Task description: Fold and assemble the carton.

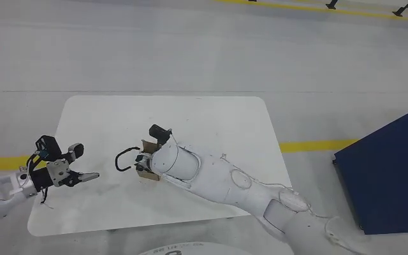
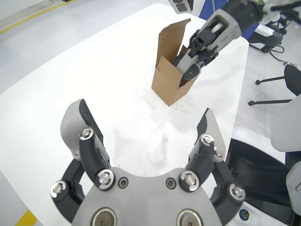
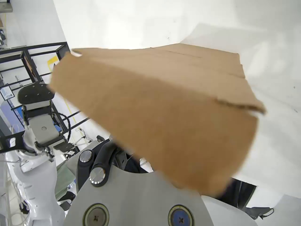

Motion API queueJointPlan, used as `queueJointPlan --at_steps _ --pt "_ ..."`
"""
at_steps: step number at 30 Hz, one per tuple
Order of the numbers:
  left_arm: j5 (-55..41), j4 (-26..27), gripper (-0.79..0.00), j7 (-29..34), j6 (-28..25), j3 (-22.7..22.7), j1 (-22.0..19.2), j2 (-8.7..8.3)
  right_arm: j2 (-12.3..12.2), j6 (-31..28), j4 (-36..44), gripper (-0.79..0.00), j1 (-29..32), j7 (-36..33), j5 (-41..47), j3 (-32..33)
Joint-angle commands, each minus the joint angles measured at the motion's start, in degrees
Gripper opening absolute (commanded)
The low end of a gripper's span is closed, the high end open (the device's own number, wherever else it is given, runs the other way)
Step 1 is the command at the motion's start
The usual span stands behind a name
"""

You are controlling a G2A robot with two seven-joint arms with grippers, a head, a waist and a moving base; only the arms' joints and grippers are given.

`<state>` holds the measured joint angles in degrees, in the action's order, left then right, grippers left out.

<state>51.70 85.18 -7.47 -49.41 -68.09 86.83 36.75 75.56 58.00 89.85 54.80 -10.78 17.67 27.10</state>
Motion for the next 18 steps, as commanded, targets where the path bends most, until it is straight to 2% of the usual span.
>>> queueJointPlan --at_steps 1,7,11,15,18 --pt "0.0 -0.5 0.000 -0.2 -0.3 0.1 -0.3 0.22 0.3 0.0 -2.2 -0.785 -1.7 1.8 3.4 -1.8" --pt "-0.1 -1.9 0.000 0.0 -0.8 0.7 -1.1 0.95 -1.2 0.0 -2.5 -0.785 -4.7 12.3 15.1 -5.0" --pt "-0.1 -2.5 0.000 0.4 -1.0 1.1 -1.9 1.43 -3.5 0.0 -0.7 -0.785 -7.6 21.3 25.4 -9.8" --pt "-0.4 -3.3 0.000 0.3 -1.3 1.1 -2.2 1.79 -6.4 0.0 1.8 -0.785 -14.1 30.9 39.8 -17.4" --pt "-0.5 -3.9 0.000 0.2 -1.5 0.8 -2.4 1.98 -8.2 0.0 6.4 -0.785 -15.8 38.7 48.5 -17.4"
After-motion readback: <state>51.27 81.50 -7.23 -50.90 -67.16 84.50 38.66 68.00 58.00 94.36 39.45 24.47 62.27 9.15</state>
